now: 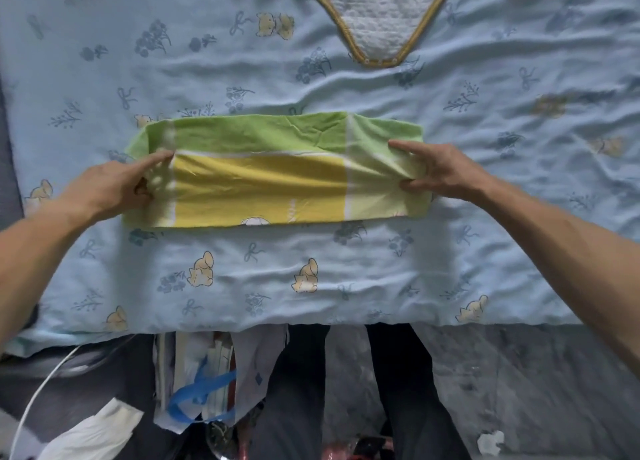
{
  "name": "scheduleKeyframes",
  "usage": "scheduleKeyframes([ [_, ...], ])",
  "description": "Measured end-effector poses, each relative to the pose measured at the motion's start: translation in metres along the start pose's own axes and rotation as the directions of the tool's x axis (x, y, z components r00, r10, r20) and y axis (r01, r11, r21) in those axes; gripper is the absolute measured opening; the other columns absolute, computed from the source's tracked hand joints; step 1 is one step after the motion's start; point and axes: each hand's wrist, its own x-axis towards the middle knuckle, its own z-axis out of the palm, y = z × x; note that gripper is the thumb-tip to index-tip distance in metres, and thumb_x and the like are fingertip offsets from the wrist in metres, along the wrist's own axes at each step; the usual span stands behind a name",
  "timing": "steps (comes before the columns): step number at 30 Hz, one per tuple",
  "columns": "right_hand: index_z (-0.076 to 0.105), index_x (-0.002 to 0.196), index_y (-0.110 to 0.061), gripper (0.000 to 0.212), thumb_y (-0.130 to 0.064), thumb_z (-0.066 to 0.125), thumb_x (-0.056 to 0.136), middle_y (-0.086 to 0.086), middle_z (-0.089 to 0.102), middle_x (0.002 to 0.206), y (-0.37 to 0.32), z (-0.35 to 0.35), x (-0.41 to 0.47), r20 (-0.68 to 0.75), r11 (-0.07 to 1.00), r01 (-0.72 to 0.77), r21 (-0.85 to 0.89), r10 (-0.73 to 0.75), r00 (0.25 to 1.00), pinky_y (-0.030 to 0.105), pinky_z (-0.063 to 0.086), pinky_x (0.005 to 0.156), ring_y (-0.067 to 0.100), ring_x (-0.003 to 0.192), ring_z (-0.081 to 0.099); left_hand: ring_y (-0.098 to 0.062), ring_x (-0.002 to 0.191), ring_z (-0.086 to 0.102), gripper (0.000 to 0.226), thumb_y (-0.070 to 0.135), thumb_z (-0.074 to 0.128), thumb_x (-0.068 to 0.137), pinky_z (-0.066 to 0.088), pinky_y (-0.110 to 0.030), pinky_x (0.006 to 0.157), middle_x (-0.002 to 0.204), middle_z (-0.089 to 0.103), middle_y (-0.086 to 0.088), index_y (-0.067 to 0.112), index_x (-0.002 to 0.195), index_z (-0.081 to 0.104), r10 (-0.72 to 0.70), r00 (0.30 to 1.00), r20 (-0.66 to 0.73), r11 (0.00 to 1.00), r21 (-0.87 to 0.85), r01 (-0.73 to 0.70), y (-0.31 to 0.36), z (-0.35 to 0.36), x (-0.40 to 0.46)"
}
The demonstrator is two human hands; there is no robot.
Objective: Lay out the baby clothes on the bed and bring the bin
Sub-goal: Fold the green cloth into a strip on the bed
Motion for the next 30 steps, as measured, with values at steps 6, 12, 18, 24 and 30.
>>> scheduleKeyframes([
  [6,0.047,0.138,-0.022,0.07,-0.013,0.078,0.076,0.01,0.061,0.125,0.014,-0.034,-0.015,-0.007,0.996,0.004,-0.094,-0.005,1.0,0.028,0.041,0.081,0.026,0.109,0.059,-0.028,0.075,0.054,0.103,0.048,0.077,0.068,0.047,-0.036,0.062,0.086,0.055,-0.011,0.042,0.147,0.012,0.056,0.998,0.013,0.996,0.07,-0.057,0.037,-0.013,0.005],
  [12,0.048,0.138,-0.024,0.071,-0.011,0.078,0.074,0.006,0.058,0.106,0.034,-0.064,-0.05,-0.063,0.995,-0.067,-0.073,0.062,0.996,0.006,0.039,0.075,0.019,0.091,0.054,-0.034,0.09,0.045,0.105,0.056,0.075,0.063,0.045,-0.045,0.072,0.107,0.045,-0.022,0.031,0.149,0.02,0.136,0.977,-0.163,0.99,0.051,-0.129,0.081,-0.005,0.011],
  [18,0.038,0.14,-0.04,0.08,-0.032,0.079,0.072,-0.01,0.044,0.138,0.029,-0.043,-0.05,-0.006,0.994,-0.06,0.094,0.061,0.998,0.024,0.03,0.106,0.006,0.125,0.039,-0.041,0.093,0.043,0.105,0.057,0.075,0.061,0.044,-0.052,0.081,0.105,0.04,-0.028,0.037,0.148,0.02,0.0,0.987,-0.158,0.999,-0.045,-0.007,0.075,-0.004,0.011],
  [24,0.05,0.133,-0.034,0.068,-0.013,0.079,0.075,-0.01,0.049,0.137,0.027,-0.016,-0.032,-0.066,0.929,-0.065,0.365,0.096,0.993,0.025,0.034,0.108,0.0,0.122,0.043,-0.028,0.135,0.037,0.082,0.027,0.08,0.072,0.032,-0.031,0.103,0.149,0.038,-0.006,0.064,0.121,0.025,-0.013,1.0,-0.004,0.854,-0.52,0.009,0.064,-0.009,0.003],
  [30,0.045,0.139,-0.03,0.076,-0.005,0.077,0.074,-0.007,0.046,0.136,0.021,-0.035,-0.028,0.015,0.91,-0.107,0.402,0.11,0.994,0.019,0.045,0.099,0.009,0.122,0.048,-0.026,0.136,0.033,0.075,0.02,0.078,0.073,0.028,-0.031,0.107,0.149,0.036,-0.005,0.059,0.12,0.034,0.067,0.996,0.051,0.773,-0.634,-0.019,0.071,-0.022,0.007],
])
